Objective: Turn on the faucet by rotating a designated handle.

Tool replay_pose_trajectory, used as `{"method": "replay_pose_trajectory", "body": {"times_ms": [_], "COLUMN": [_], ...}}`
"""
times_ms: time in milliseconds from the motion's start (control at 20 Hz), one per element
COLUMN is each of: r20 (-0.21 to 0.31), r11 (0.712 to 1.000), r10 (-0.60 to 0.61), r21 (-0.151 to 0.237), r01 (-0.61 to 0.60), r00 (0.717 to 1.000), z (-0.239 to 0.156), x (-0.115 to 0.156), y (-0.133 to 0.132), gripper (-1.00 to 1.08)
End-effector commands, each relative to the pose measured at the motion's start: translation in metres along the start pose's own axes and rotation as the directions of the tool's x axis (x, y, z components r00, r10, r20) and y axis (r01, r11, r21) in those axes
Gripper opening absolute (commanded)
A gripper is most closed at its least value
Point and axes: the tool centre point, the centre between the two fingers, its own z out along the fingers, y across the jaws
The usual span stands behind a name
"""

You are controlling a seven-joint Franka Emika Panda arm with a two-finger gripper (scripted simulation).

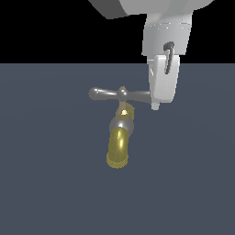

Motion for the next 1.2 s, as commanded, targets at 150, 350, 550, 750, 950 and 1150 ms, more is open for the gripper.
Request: {"method": "replay_pose_trajectory", "body": {"times_ms": [150, 350, 550, 750, 950, 1150], "r20": [0.0, 0.0, 0.0, 0.0, -0.001, -0.001], "r11": [1.0, 1.0, 1.0, 1.0, 1.0, 1.0], "r10": [-0.002, -0.002, -0.002, -0.002, -0.002, -0.002], "r21": [0.0, 0.0, 0.0, 0.0, 0.0, 0.0], "r01": [0.002, 0.002, 0.002, 0.002, 0.002, 0.002], "r00": [1.0, 1.0, 1.0, 1.0, 1.0, 1.0], "z": [0.0, 0.0, 0.0, 0.0, 0.0, 0.0], "x": [0.0, -0.001, -0.003, -0.004, -0.006, -0.007], "y": [0.0, 0.011, 0.022, 0.033, 0.043, 0.054], "gripper": [-1.0, -1.0, -1.0, -1.0, -1.0, -1.0]}}
